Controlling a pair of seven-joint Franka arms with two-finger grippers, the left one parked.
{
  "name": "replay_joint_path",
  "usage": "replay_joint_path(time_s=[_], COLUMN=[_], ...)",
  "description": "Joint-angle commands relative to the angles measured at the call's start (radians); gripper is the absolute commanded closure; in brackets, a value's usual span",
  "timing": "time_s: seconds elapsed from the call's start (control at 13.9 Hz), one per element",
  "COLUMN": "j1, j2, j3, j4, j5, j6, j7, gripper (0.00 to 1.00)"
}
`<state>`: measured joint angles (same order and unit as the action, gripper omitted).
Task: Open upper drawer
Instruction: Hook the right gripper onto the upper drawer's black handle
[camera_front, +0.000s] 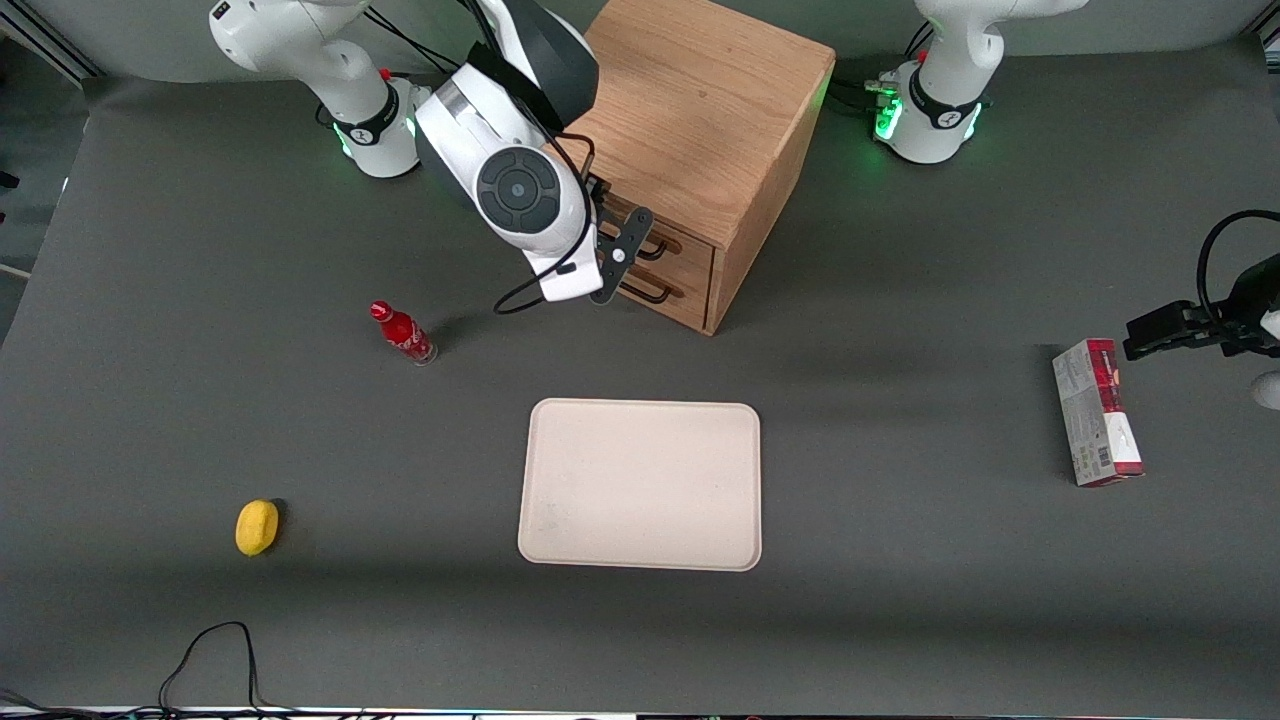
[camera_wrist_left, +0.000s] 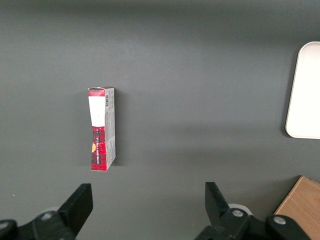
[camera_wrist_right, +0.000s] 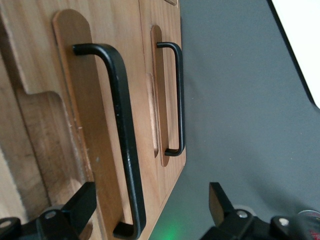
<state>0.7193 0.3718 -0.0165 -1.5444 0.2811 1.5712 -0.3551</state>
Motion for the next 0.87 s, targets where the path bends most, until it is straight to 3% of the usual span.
replay_joint_path(time_s=[0.0, 0.79], j1=[0.009, 0.022], j2=[0.006, 0.041], j3=[-0.010, -0.010], j4=[0.014, 0.018], j5=[0.015, 0.009], j6=[0.004, 0.056], j7=[-0.025, -0.073], gripper=[0.00, 0.00])
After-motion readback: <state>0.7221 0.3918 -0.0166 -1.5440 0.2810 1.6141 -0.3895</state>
